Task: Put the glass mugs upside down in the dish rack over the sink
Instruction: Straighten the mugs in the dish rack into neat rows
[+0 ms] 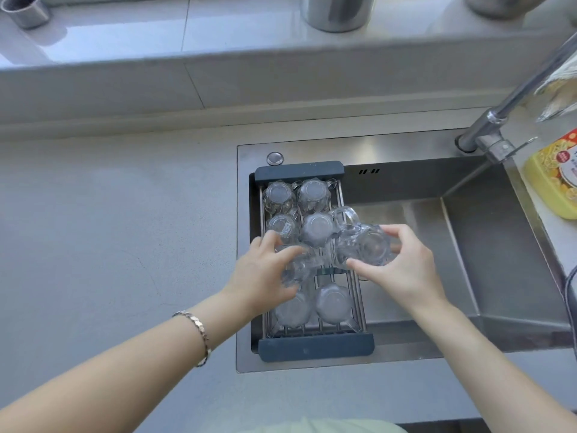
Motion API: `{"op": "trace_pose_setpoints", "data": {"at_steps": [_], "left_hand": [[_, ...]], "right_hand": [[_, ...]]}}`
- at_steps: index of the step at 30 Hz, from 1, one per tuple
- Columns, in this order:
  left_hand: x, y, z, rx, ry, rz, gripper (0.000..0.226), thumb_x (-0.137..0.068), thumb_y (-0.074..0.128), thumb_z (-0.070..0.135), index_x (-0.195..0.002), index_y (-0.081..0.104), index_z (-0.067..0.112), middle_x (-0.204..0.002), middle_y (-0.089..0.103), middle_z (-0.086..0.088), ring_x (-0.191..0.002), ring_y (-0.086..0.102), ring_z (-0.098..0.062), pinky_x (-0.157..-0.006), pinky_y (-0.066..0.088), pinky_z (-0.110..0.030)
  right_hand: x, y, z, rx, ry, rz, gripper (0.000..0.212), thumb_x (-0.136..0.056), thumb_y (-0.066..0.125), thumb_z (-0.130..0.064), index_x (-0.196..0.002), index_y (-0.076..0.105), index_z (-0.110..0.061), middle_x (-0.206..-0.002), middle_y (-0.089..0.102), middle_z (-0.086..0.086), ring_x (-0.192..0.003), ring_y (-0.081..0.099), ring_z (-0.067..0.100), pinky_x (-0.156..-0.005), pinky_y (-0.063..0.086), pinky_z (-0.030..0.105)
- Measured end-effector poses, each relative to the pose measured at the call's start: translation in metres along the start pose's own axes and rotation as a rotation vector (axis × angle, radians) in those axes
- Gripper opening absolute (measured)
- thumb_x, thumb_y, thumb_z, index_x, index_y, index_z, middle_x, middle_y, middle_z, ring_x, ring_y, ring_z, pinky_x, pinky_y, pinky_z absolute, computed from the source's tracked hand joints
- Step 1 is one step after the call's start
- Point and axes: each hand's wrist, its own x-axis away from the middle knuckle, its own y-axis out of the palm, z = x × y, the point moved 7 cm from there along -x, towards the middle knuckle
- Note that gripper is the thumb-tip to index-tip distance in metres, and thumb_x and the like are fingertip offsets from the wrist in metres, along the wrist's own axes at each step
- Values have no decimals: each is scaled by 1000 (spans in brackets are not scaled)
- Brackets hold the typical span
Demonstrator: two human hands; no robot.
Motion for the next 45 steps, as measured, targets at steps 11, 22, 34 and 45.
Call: {"op": "trace_pose_setpoints", "data": {"at_steps": [11,22,34,45], "left_hand": [[-15,43,-20,-40,-526,-145,55,-80,60,50,-122,44,18,-125,39,-13,-108,48,-33,-76,47,-38],[-8,50,-29,-130,-383,-236,72,-77,61,50,-136,33,20,-132,49,-7,-120,44,-29,-89,46,-39],[-8,48,-26,-135,-324,-178,65,-78,62,50,-131,38,20,-121,57,-7,-116,45,-27,-85,44,-37],[-19,43,-23,-75,-278,-134,52,-77,69,36,-117,44,14,-121,44,-11,-107,46,-30,-81,45,-37]], "right_hand": [[7,17,20,-89,123,23,63,-60,86,-27,-113,53,-16,-98,52,-9,-91,47,9,-78,34,19],[9,64,18,-9,240,35,71,-74,67,-46,-136,35,-29,-130,44,6,-111,54,26,-90,43,34],[-18,95,12,382,372,-103,74,-74,62,-55,-123,43,-2,-128,41,17,-102,60,33,-81,49,36],[-29,122,26,400,375,-223,75,-82,46,-64,-122,52,-1,-129,47,22,-113,53,33,-86,47,36]]}}
